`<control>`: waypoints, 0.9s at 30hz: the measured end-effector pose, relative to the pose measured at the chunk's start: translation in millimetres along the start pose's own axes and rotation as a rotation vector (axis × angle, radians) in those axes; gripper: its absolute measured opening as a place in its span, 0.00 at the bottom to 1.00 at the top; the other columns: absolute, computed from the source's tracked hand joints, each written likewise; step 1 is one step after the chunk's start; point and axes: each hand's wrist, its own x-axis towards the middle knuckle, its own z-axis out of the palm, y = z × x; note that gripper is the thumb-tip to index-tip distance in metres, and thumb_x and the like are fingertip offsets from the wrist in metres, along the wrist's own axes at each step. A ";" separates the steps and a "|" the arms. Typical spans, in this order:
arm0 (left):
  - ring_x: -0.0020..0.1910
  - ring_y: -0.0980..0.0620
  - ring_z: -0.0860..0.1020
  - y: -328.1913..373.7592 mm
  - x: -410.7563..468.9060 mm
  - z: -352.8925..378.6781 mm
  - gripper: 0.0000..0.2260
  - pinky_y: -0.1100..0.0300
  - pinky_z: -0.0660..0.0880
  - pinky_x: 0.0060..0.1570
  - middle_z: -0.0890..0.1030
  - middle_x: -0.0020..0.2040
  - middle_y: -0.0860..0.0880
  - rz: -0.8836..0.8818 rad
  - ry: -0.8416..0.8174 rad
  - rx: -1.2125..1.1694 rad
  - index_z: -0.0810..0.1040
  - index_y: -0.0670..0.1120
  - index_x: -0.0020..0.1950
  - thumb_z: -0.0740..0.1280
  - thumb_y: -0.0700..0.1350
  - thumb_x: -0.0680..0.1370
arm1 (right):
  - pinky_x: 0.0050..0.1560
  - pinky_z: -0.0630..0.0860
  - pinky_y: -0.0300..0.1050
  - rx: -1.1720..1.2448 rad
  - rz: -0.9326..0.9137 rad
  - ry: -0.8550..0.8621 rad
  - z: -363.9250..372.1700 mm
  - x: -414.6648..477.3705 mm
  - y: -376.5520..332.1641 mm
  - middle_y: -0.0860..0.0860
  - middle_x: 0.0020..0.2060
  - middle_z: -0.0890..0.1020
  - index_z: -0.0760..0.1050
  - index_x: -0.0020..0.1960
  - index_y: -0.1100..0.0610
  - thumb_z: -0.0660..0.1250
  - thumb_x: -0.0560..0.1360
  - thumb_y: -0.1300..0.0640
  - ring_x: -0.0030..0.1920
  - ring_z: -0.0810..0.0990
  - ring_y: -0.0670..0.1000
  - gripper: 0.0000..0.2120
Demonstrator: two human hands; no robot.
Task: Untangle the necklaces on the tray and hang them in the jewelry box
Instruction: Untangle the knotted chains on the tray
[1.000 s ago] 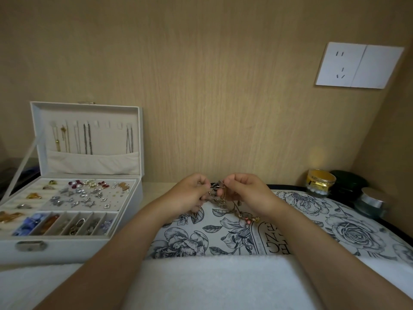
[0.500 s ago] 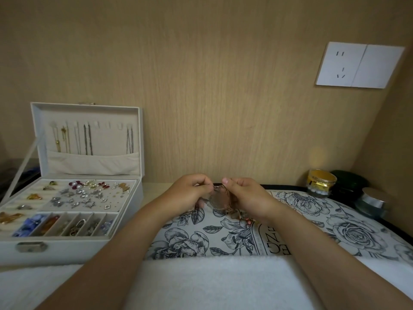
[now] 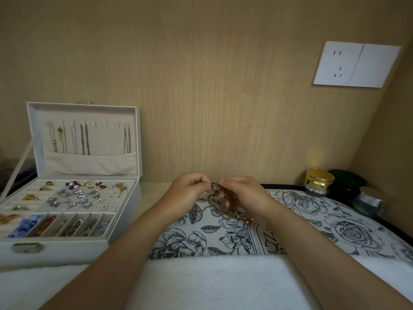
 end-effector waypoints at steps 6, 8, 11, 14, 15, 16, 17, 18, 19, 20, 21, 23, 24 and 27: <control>0.25 0.54 0.62 0.5 1.8 -2.8 0.17 0.62 0.56 0.25 0.66 0.26 0.51 -0.004 0.106 -0.139 0.72 0.45 0.30 0.61 0.34 0.78 | 0.43 0.76 0.52 0.069 0.033 0.098 -2.7 4.5 1.9 0.53 0.28 0.77 0.84 0.42 0.59 0.69 0.79 0.54 0.25 0.71 0.48 0.11; 0.25 0.51 0.65 0.2 2.1 -2.0 0.16 0.62 0.59 0.24 0.68 0.26 0.48 -0.001 0.107 -0.194 0.71 0.42 0.32 0.59 0.33 0.78 | 0.43 0.76 0.51 0.058 0.021 0.041 -3.9 2.5 0.2 0.50 0.29 0.78 0.84 0.43 0.59 0.69 0.79 0.53 0.26 0.70 0.47 0.11; 0.29 0.47 0.72 -1.3 3.7 -1.4 0.16 0.61 0.70 0.27 0.73 0.27 0.43 0.020 0.128 -0.260 0.72 0.41 0.32 0.57 0.31 0.79 | 0.46 0.76 0.50 0.017 0.009 -0.053 -7.7 -1.2 -2.9 0.50 0.32 0.80 0.84 0.44 0.59 0.71 0.77 0.58 0.30 0.74 0.49 0.06; 0.33 0.45 0.74 -3.6 5.8 0.3 0.17 0.57 0.73 0.32 0.76 0.29 0.42 0.014 0.138 -0.304 0.73 0.41 0.32 0.57 0.30 0.79 | 0.49 0.79 0.50 -0.087 0.013 -0.066 -11.8 -2.6 -2.0 0.53 0.33 0.80 0.84 0.46 0.59 0.72 0.76 0.60 0.34 0.76 0.51 0.03; 0.32 0.45 0.74 -5.2 6.2 1.5 0.16 0.57 0.72 0.31 0.76 0.29 0.44 0.006 0.144 -0.296 0.73 0.41 0.32 0.57 0.31 0.79 | 0.52 0.79 0.53 -0.068 0.018 -0.072 -12.4 -2.1 -1.2 0.53 0.34 0.81 0.83 0.47 0.59 0.71 0.77 0.61 0.33 0.77 0.51 0.03; 0.31 0.46 0.73 -6.4 6.4 2.8 0.15 0.57 0.69 0.30 0.76 0.29 0.45 0.000 0.157 -0.268 0.73 0.41 0.33 0.58 0.32 0.78 | 0.54 0.78 0.55 -0.025 0.027 -0.077 -13.0 -1.3 -0.3 0.54 0.36 0.82 0.83 0.48 0.60 0.70 0.77 0.61 0.33 0.77 0.51 0.03; 0.30 0.47 0.72 -7.6 6.4 3.7 0.14 0.58 0.66 0.29 0.75 0.30 0.46 0.001 0.178 -0.227 0.74 0.43 0.33 0.60 0.35 0.78 | 0.55 0.77 0.56 0.021 0.036 -0.084 -13.4 -0.5 -0.1 0.55 0.38 0.83 0.83 0.49 0.61 0.69 0.78 0.62 0.33 0.78 0.51 0.04; 0.30 0.49 0.71 -8.2 5.7 4.3 0.13 0.58 0.64 0.29 0.76 0.31 0.47 0.010 0.204 -0.183 0.75 0.44 0.33 0.61 0.37 0.78 | 0.56 0.77 0.57 0.051 0.042 -0.088 -14.0 0.4 0.0 0.56 0.40 0.84 0.83 0.51 0.62 0.69 0.78 0.62 0.34 0.79 0.51 0.05; 0.29 0.50 0.70 -8.5 5.0 4.6 0.13 0.58 0.64 0.29 0.76 0.32 0.48 0.022 0.234 -0.143 0.75 0.44 0.34 0.61 0.38 0.79 | 0.57 0.77 0.58 0.059 0.046 -0.088 -14.4 1.0 0.1 0.56 0.41 0.84 0.83 0.52 0.63 0.68 0.78 0.62 0.35 0.80 0.52 0.06; 0.29 0.51 0.69 -8.8 3.9 4.8 0.12 0.58 0.64 0.30 0.76 0.32 0.48 0.038 0.262 -0.104 0.75 0.44 0.36 0.61 0.39 0.79 | 0.58 0.78 0.58 0.049 0.051 -0.086 -14.7 1.1 0.0 0.57 0.40 0.85 0.82 0.53 0.63 0.68 0.79 0.62 0.37 0.81 0.53 0.07; 0.29 0.52 0.69 -9.3 3.3 4.9 0.11 0.57 0.65 0.31 0.76 0.32 0.50 0.056 0.287 -0.063 0.76 0.44 0.38 0.62 0.40 0.80 | 0.59 0.78 0.56 0.027 0.061 -0.082 -14.9 0.6 0.0 0.58 0.40 0.85 0.82 0.52 0.62 0.68 0.79 0.61 0.39 0.82 0.53 0.06; 0.30 0.54 0.71 -11.6 1.8 5.2 0.09 0.55 0.68 0.33 0.77 0.33 0.52 0.098 0.314 0.018 0.77 0.46 0.41 0.63 0.43 0.81 | 0.57 0.78 0.52 -0.022 0.081 -0.078 -14.8 -1.1 -0.8 0.61 0.41 0.85 0.83 0.50 0.60 0.68 0.79 0.60 0.42 0.82 0.54 0.05; 0.30 0.55 0.72 -13.7 1.5 5.7 0.08 0.55 0.70 0.35 0.78 0.33 0.53 0.116 0.319 0.056 0.78 0.48 0.43 0.63 0.44 0.81 | 0.55 0.79 0.50 -0.037 0.084 -0.083 -14.3 -1.9 -1.2 0.62 0.43 0.86 0.83 0.50 0.59 0.69 0.78 0.60 0.43 0.83 0.55 0.04; 0.33 0.55 0.76 -18.6 2.6 5.4 0.07 0.52 0.75 0.39 0.81 0.39 0.52 0.148 0.329 0.114 0.75 0.55 0.48 0.63 0.43 0.82 | 0.47 0.82 0.44 -0.026 0.069 -0.100 -12.8 -1.1 -1.7 0.59 0.43 0.86 0.82 0.50 0.60 0.69 0.78 0.61 0.41 0.85 0.53 0.04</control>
